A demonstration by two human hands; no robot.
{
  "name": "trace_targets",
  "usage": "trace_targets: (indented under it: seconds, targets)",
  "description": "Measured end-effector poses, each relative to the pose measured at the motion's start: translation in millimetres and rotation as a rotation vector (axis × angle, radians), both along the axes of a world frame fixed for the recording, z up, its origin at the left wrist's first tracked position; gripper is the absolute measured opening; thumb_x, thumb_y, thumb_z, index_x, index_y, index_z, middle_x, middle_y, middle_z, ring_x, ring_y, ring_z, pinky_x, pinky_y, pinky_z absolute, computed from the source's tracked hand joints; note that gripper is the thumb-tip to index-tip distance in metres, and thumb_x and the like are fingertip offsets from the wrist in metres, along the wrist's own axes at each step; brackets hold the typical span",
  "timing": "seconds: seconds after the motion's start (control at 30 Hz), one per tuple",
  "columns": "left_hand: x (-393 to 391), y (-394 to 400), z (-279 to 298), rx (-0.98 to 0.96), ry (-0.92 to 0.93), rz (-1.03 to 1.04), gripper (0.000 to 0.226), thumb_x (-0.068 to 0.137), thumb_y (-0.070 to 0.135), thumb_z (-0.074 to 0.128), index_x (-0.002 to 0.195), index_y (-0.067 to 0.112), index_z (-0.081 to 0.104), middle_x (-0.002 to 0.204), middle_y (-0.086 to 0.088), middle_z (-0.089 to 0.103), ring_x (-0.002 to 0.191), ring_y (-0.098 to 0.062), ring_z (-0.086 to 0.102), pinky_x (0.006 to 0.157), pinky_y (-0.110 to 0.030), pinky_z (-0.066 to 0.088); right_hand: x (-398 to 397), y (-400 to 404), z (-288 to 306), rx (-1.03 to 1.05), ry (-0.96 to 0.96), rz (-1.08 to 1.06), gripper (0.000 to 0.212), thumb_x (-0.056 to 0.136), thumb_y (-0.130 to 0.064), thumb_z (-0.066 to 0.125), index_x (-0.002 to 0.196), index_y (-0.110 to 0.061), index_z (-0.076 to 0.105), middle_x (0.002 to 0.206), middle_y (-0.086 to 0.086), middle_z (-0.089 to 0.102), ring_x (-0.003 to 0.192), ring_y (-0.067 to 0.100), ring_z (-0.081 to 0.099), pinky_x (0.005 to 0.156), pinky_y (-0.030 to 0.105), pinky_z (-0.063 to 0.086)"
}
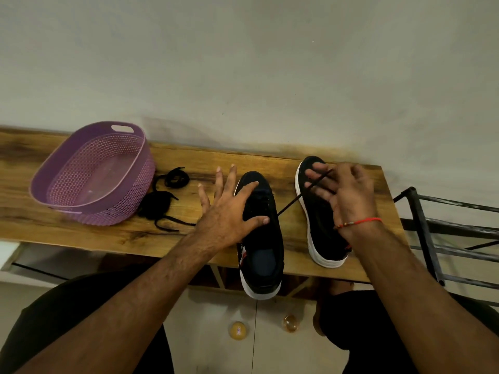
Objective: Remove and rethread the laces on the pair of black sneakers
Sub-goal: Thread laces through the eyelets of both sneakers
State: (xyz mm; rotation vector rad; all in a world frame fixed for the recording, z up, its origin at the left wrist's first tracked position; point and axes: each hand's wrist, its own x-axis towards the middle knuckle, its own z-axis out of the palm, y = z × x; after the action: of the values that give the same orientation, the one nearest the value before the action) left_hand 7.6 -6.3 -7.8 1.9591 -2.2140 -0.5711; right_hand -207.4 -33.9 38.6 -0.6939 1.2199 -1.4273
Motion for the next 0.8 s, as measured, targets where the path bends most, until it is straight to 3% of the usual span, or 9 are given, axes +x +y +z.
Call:
trace_targets:
  seconds: [0.07,0.1,0.2,0.27,0.4,0.57,0.63,0.73,0.8]
  targets:
    - [0.3,-0.5,-2.2,0.001,-0.022,-0.001,0.089,0.088,0.07,0.055,0.159,0.039,0.012,0.162,-0.003,-0.036,0.145,-0.028,-0.039,0.113,-0.069,-0.018,1.5,1.2,-2.2,-0.048,-0.04,0.053,0.005,0.102,-0.007,0.048,0.097,-0.007,0.05,0.078,0.013,0.069,0.058,0.022,0.063,0.061,0.041,0.059]
    - [0.8,-1.1,-2.9,0.003,-0.032,0.001,0.089,0.088,0.07,0.054,0.159,0.039,0.011,0.161,-0.003,-0.036,0.145,-0.028,-0.039,0.113,-0.07,-0.017,3.1,2.5,-4.8,-0.052,0.112,0.158,0.006,0.101,-0.009,0.051,0.096,-0.007,0.053,0.075,0.01,0.068,0.053,0.016,0.056,0.057,0.037,0.054]
    - [1.4,-3.0,-4.0,0.0,-0.05,0.011,0.092,0.087,0.071,0.055,0.16,0.04,0.009,0.161,-0.003,-0.036,0.146,-0.029,-0.038,0.113,-0.07,-0.016,9.0,8.0,-16.0,-0.111,1.052,0.717,0.017,0.099,-0.024,0.058,0.115,-0.02,0.064,0.101,-0.004,0.068,0.076,-0.002,0.058,0.07,0.017,0.045]
    - [2.4,-3.3,-3.4,-0.007,-0.057,0.022,0.094,0.085,0.072,0.057,0.159,0.04,0.009,0.162,-0.003,-0.036,0.146,-0.029,-0.037,0.114,-0.071,-0.015,14.7,11.4,-24.6,-0.138,1.339,0.955,0.024,0.099,-0.026,0.058,0.123,-0.022,0.064,0.111,-0.006,0.067,0.094,0.001,0.06,0.082,0.017,0.046]
    - [5.7,-4.0,-0.4,0.014,-0.044,0.042,0.1,0.081,0.074,0.06,0.16,0.039,0.008,0.161,-0.003,-0.036,0.146,-0.03,-0.037,0.113,-0.072,-0.014,6.6,6.1,-14.8,-0.093,1.329,0.81,0.011,0.096,-0.026,0.063,0.101,-0.02,0.071,0.089,-0.009,0.067,0.085,0.005,0.062,0.074,0.017,0.048]
    - [5.3,-5.1,1.3,0.044,-0.031,0.051,0.103,0.079,0.074,0.063,0.159,0.04,0.009,0.161,-0.002,-0.037,0.146,-0.031,-0.036,0.113,-0.073,-0.013,-28.0,-10.2,4.3,-0.181,1.019,-0.208,0.011,0.09,-0.019,0.062,0.095,-0.012,0.068,0.094,0.003,0.067,0.086,0.014,0.058,0.074,0.02,0.046]
    - [4.6,-5.4,0.5,0.065,-0.01,0.052,0.101,0.079,0.072,0.065,0.159,0.041,0.012,0.162,-0.001,-0.034,0.148,-0.031,-0.034,0.113,-0.074,-0.011,-28.0,-10.5,0.6,-0.264,1.147,-0.12,0.017,0.089,-0.019,0.063,0.104,-0.012,0.067,0.103,0.002,0.064,0.098,0.018,0.057,0.091,0.034,0.049]
    - [5.0,-5.8,-0.7,0.103,0.032,0.052,0.1,0.078,0.071,0.067,0.158,0.043,0.015,0.164,0.001,-0.03,0.15,-0.029,-0.03,0.113,-0.074,-0.009,-12.3,0.1,-14.8,-0.349,1.413,0.444,0.039,0.091,-0.027,0.066,0.128,-0.021,0.057,0.126,-0.002,0.055,0.119,0.019,0.042,0.103,0.04,0.037]
    - [5.5,-6.1,-0.3,0.12,0.042,0.051,0.101,0.077,0.071,0.069,0.158,0.043,0.015,0.165,0.001,-0.029,0.151,-0.028,-0.028,0.114,-0.074,-0.007,1.4,8.1,-25.6,-0.328,1.565,0.757,0.036,0.094,-0.038,0.06,0.13,-0.032,0.054,0.136,-0.007,0.051,0.121,0.021,0.036,0.104,0.039,0.033]
